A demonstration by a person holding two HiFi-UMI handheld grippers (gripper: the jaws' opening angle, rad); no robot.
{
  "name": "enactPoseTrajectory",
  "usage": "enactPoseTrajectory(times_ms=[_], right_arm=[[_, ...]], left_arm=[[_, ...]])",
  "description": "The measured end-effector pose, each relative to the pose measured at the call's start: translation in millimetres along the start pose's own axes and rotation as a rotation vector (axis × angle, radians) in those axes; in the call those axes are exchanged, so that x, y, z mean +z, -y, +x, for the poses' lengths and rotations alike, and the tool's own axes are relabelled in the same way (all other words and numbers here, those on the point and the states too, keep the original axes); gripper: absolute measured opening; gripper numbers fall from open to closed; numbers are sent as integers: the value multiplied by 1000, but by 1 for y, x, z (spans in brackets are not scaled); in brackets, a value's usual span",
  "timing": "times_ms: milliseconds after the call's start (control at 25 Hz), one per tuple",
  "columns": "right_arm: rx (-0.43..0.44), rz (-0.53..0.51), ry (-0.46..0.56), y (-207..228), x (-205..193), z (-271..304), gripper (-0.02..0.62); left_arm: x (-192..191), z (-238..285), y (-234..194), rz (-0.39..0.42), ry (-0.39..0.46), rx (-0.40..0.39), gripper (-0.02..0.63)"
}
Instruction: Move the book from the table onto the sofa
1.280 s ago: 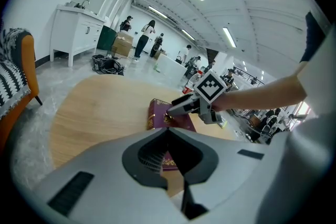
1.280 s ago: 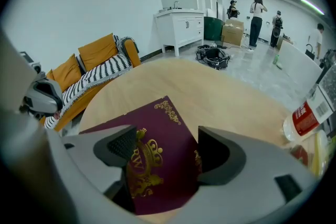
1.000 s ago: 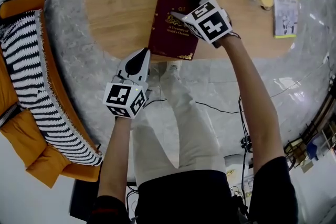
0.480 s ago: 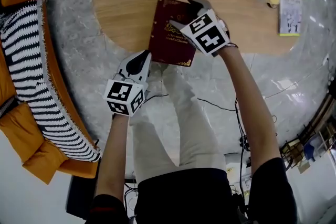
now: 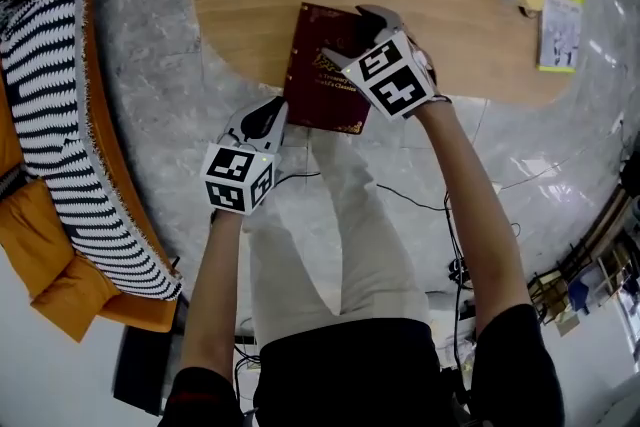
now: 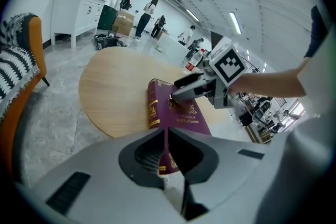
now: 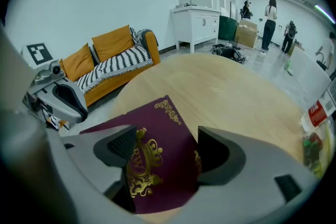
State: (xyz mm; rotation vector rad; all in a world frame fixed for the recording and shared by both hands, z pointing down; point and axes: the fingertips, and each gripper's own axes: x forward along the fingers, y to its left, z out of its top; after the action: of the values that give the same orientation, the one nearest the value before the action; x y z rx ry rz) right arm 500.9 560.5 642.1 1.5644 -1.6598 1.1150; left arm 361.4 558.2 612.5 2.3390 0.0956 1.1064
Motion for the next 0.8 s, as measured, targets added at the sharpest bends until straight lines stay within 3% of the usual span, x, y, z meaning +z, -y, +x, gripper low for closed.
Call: enactPoseTrajectory(times_ms=[240, 400, 640, 800], right_arm=[[12, -35, -11, -23, -4, 2, 370], [11, -38, -12, -32, -6, 3, 370], [5, -38, -11, -43, -9, 4, 370], [9, -55, -2, -52, -9, 3, 370]], left_arm=[[-17, -9, -6, -59, -1, -25, 23], [-32, -9, -7, -134, -31, -76, 105], [-50, -9, -18, -199, -38, -86, 194], [-56, -3, -19, -266, -46, -148, 258]])
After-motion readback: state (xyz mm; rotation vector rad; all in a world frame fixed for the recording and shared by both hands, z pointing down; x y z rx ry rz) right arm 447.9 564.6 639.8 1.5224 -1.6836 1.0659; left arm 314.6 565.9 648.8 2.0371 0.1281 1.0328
